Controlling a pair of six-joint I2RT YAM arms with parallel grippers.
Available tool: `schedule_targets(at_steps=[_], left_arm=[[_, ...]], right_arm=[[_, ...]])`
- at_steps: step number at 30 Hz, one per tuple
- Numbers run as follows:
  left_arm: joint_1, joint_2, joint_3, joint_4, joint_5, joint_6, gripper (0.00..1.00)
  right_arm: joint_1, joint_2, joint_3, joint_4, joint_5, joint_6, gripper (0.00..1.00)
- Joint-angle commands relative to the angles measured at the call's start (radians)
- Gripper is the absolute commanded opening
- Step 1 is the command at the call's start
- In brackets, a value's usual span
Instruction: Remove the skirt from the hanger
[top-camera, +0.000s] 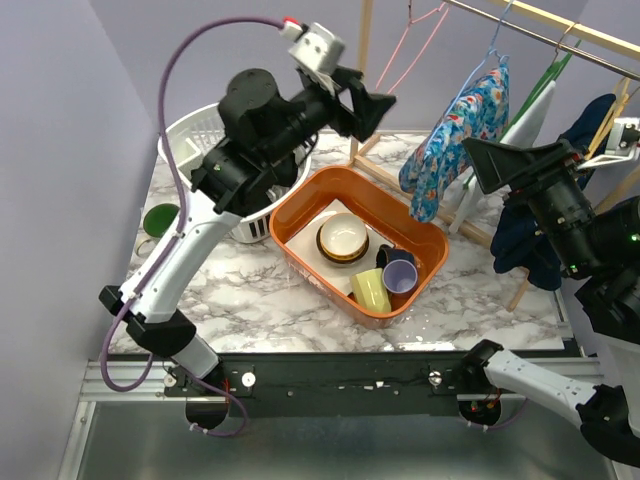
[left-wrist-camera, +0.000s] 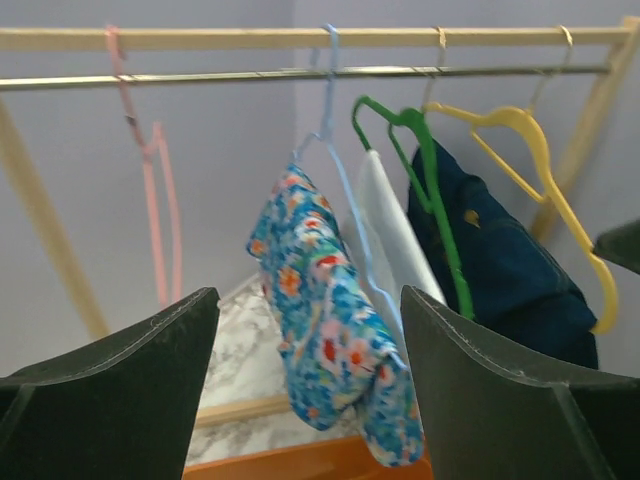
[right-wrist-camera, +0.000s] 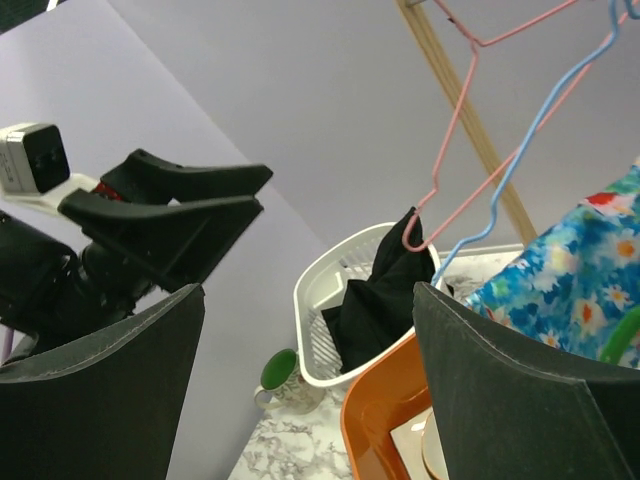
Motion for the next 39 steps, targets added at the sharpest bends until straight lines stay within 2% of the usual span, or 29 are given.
schedule_targets(at_steps=[1, 5, 7, 10, 17, 20, 21, 23, 24, 26, 27, 28, 39], left_arm=[[-0.177, 0.016, -0.038, -0.082, -0.134, 0.072, 0.83], [-0.255, 0.085, -0.012, -0.096, -0.266, 0.142, 0.83], [-0.257, 0.166, 0.08, -0.151, -0.309, 0.147, 0.83], [-0.258, 0.248, 0.187, -0.205, -0.331, 0.182, 0.82], [-0.266, 0.322, 0.223, -0.173, -0.319, 0.216, 0.79], [-0.269, 0.348, 0.244, -0.17, -0.343, 0.234, 0.68], [-0.269, 0.352, 0.246, -0.162, -0.351, 0.242, 0.58], [-0.269, 0.368, 0.254, -0.162, -0.366, 0.26, 0.45], [-0.269, 0.371, 0.258, -0.163, -0.372, 0.268, 0.32], [-0.269, 0.371, 0.263, -0.165, -0.372, 0.274, 0.17], [-0.269, 0.371, 0.264, -0.16, -0.372, 0.277, 0.03], [-0.269, 0.366, 0.263, -0.157, -0.374, 0.276, 0.0], [-0.269, 0.284, 0.214, -0.013, -0.412, 0.257, 0.0]], right_arm=[[0.004, -0.05, -0.035, 0.013, 0.081, 0.039, 0.91], [0.004, -0.07, -0.043, 0.017, 0.073, 0.046, 0.91], [0.004, -0.084, -0.047, 0.028, 0.061, 0.043, 0.91], [0.004, -0.098, -0.047, 0.034, 0.058, 0.037, 0.91], [0.004, -0.103, -0.053, 0.03, 0.056, 0.037, 0.91], [0.004, -0.099, -0.055, 0.03, 0.05, 0.04, 0.91], [0.004, -0.099, -0.055, 0.031, 0.047, 0.043, 0.91], [0.004, -0.098, -0.053, 0.033, 0.038, 0.048, 0.91], [0.004, -0.096, -0.052, 0.033, 0.035, 0.046, 0.91], [0.004, -0.095, -0.05, 0.033, 0.036, 0.048, 0.91], [0.004, -0.095, -0.05, 0.033, 0.036, 0.049, 0.91], [0.003, -0.095, -0.052, 0.036, 0.038, 0.049, 0.91], [0.004, -0.069, -0.05, 0.051, 0.033, 0.043, 0.91]])
